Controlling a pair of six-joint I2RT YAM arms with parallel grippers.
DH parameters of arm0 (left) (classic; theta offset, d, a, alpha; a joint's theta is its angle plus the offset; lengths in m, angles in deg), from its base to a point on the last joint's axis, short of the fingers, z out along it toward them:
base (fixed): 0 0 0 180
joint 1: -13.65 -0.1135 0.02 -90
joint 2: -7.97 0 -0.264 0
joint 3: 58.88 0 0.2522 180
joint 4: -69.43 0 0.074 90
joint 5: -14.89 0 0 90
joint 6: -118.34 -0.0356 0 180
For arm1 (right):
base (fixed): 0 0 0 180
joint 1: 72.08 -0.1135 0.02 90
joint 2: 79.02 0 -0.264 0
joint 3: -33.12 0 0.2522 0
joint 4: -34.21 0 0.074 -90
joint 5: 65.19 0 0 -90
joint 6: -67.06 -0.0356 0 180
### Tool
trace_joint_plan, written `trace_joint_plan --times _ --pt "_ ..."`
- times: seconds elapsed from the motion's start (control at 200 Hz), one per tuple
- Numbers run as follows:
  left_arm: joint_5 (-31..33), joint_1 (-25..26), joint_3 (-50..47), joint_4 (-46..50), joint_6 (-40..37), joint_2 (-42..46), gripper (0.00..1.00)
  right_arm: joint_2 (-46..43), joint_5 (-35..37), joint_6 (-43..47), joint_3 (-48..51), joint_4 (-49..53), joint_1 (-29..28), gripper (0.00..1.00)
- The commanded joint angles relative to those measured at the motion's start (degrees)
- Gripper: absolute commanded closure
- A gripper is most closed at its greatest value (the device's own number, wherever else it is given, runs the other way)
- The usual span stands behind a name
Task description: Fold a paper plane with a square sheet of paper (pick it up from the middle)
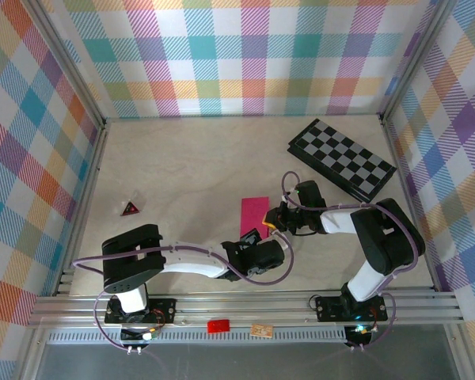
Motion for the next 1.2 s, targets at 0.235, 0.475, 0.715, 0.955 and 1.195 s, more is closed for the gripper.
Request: trace_joint_plan --times 0.235,0.475,0.715,0.955,1.195 --pt "5.85 1.33 1.40 1.12 -2.52 -1.27 0.39 -0.81 -0.21 -0.23 -0.30 0.56 -0.31 0.90" --pt "5.94 2.27 -0.34 -0.80 -3.26 -0.09 0.50 -0.71 -0.06 -0.22 -0.47 0.70 -0.27 0.89" --pt "6.31 2.30 -0.36 -0.64 -3.40 -0.29 0.66 -0.70 -0.11 -0.23 -0.65 0.94 -0.31 0.87" --pt "8.07 2.30 0.10 -0.65 -3.81 -0.85 0.74 -0.99 -0.27 -0.05 -0.65 1.03 -0.27 0.86" --pt "9.28 2.36 0.68 -0.64 -4.55 -1.46 0.72 -1.22 -0.29 0.13 -0.56 1.13 -0.27 0.87"
